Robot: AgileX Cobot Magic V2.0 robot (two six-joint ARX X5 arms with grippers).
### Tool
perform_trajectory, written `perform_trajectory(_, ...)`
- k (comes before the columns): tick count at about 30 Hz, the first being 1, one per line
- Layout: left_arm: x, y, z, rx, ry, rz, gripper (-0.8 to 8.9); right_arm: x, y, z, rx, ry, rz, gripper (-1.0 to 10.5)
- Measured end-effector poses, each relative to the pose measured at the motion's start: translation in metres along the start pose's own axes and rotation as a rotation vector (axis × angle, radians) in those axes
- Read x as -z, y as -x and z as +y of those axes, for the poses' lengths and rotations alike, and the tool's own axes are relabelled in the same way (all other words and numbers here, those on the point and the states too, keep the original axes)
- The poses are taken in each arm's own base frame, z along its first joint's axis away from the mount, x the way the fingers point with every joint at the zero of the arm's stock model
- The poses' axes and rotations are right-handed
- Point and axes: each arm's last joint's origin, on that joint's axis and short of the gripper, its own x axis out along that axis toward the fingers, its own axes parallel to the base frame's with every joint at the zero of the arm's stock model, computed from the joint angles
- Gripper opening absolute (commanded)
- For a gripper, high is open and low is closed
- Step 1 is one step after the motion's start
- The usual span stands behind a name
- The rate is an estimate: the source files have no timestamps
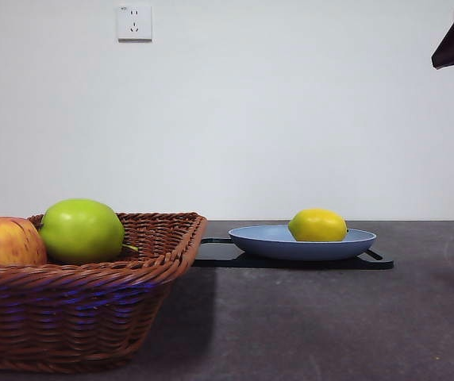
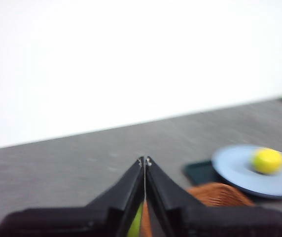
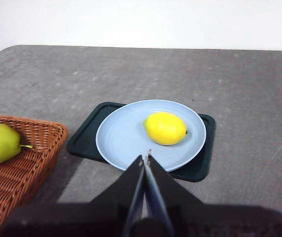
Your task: Take the lemon from the basket,put the lemon in the plate,hand out the plate
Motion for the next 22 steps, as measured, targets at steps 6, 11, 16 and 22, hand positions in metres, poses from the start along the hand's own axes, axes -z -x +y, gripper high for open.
perform_trajectory(6,0.059,-0.010,0.012,-0.168,-0.008,0.075,0.08,0.000,0.000,0.000,0.000,0.000,0.000,0.0)
perform_trajectory(11,0.098,-0.019,0.017,-0.199,0.000,0.113,0.08,0.000,0.000,0.000,0.000,0.000,0.000,0.0)
perform_trajectory(16,0.128,-0.024,0.018,-0.207,0.010,0.200,0.09,0.000,0.000,0.000,0.000,0.000,0.000,0.0)
perform_trajectory(22,0.134,-0.024,0.020,-0.224,0.013,0.217,0.09,0.000,0.000,0.000,0.000,0.000,0.000,0.0)
